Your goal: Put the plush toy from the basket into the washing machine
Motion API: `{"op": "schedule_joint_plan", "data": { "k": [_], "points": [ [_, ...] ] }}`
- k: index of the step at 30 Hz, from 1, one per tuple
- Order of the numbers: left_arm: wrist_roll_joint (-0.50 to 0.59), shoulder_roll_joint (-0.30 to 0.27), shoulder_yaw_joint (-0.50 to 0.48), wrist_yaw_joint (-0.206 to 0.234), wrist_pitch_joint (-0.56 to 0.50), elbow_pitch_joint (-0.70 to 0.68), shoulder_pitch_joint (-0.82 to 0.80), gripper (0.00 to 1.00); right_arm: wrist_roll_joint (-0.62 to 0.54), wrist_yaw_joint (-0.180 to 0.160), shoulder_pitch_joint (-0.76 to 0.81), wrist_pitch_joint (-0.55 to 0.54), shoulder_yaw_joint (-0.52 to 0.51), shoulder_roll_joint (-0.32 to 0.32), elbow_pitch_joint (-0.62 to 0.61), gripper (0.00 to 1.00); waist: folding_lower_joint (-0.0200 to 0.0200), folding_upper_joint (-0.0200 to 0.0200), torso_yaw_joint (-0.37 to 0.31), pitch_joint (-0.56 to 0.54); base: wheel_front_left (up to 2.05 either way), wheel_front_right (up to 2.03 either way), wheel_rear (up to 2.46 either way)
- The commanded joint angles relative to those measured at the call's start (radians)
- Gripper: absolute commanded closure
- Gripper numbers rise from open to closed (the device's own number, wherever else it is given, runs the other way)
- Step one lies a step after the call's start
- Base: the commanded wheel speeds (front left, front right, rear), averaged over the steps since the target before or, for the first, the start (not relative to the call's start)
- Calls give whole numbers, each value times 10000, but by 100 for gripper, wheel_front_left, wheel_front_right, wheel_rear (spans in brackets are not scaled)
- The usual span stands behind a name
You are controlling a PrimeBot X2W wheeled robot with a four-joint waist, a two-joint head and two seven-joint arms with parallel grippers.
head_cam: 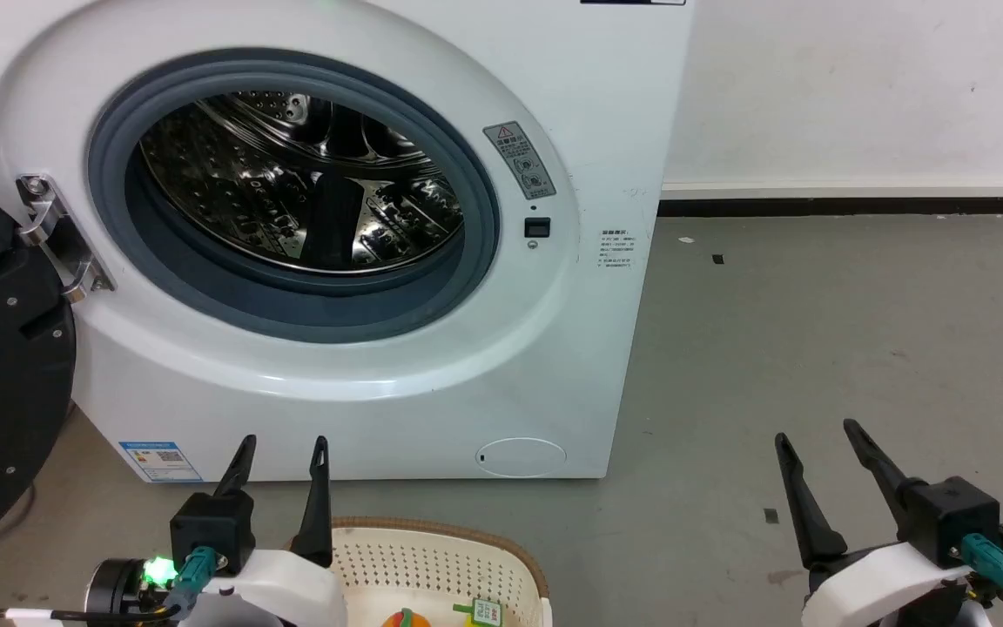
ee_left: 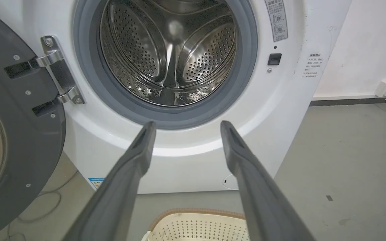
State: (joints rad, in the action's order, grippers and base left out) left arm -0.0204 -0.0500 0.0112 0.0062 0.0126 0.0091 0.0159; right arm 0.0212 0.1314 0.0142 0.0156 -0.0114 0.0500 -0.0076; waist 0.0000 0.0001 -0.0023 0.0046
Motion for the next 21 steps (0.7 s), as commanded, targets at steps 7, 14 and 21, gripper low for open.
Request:
{"op": "schedule_joint_plan", "data": {
  "k": [7,14,21],
  "points": [
    [-211,0,126,0,243,208,-23,0,260,-1,61,224,-104,0,-66,0,0,-1,-48,88,0,0,0],
    [-359,-1,253,-21,390,554,-116,0,431,-1,43,370,-139,0,-163,0,0,-1,-136,244,0,0,0],
    [-477,-1,382,-66,535,1079,-300,0,555,-2,38,515,-168,1,-278,0,0,-1,-250,470,0,0,0]
  ]
}}
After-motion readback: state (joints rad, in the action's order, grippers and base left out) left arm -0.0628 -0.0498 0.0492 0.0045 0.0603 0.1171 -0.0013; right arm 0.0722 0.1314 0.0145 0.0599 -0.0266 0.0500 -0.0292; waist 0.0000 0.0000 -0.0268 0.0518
